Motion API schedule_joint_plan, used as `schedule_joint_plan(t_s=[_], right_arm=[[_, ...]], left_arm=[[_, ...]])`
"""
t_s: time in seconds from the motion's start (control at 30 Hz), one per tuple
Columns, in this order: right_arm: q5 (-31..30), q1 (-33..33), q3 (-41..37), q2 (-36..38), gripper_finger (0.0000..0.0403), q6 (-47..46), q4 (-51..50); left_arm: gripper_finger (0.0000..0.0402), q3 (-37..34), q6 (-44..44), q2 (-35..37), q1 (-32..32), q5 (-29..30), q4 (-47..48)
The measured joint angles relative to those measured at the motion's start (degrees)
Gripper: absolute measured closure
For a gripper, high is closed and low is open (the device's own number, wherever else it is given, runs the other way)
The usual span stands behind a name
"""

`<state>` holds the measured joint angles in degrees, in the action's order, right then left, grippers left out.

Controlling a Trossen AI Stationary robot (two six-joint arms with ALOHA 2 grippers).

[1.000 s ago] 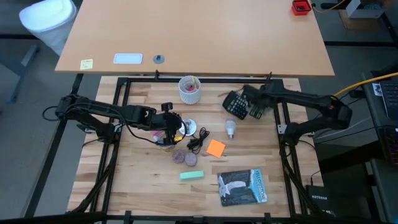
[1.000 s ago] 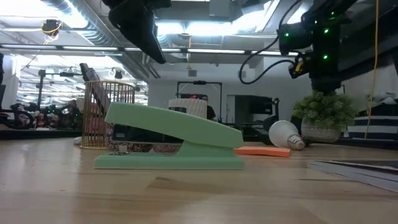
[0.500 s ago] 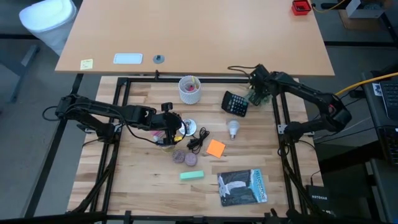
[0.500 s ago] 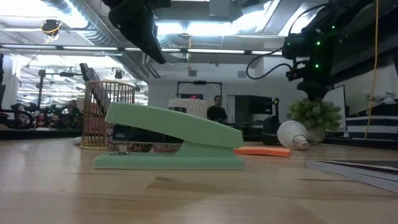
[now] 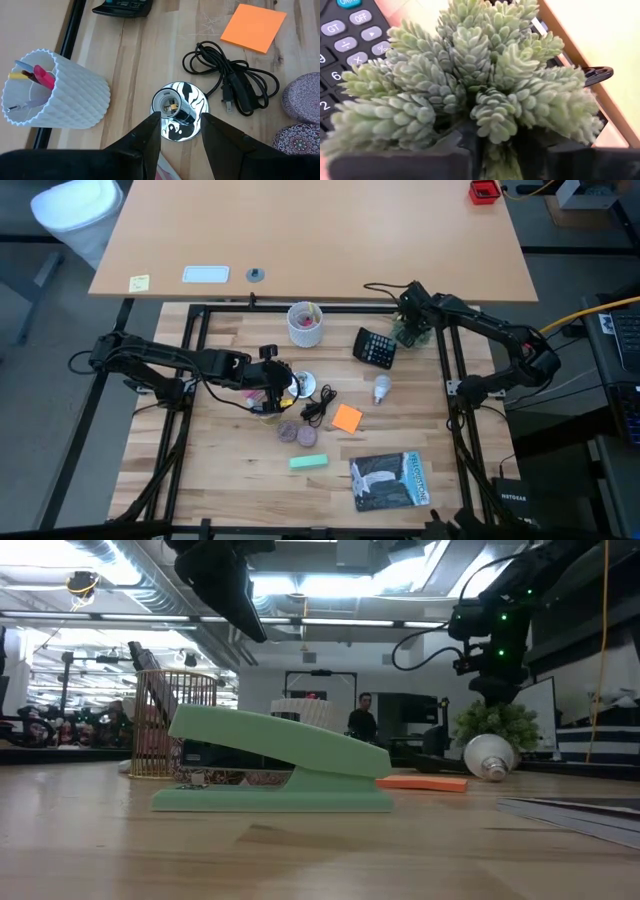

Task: Screw lightbulb
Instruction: Move the gray potted plant to the upper right of the table

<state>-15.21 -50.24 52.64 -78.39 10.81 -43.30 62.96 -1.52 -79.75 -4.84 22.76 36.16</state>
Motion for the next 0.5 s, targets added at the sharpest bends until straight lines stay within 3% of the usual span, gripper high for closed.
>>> schedule_joint_plan(t_s=[0.3,0.5], right_arm=[[0.25,-0.04,-0.02,-0.02,0.0192,0.00,0.21],[-0.64,-0.02,-0.02,-0.02,0.0165,-0.01,0.21]], left_arm=[[0.0273,0.00,0.17,0.00,0.00,0.00,-0.02],[0.0273,0.00,0.09,0.00,0.02,0.00,-0.02]])
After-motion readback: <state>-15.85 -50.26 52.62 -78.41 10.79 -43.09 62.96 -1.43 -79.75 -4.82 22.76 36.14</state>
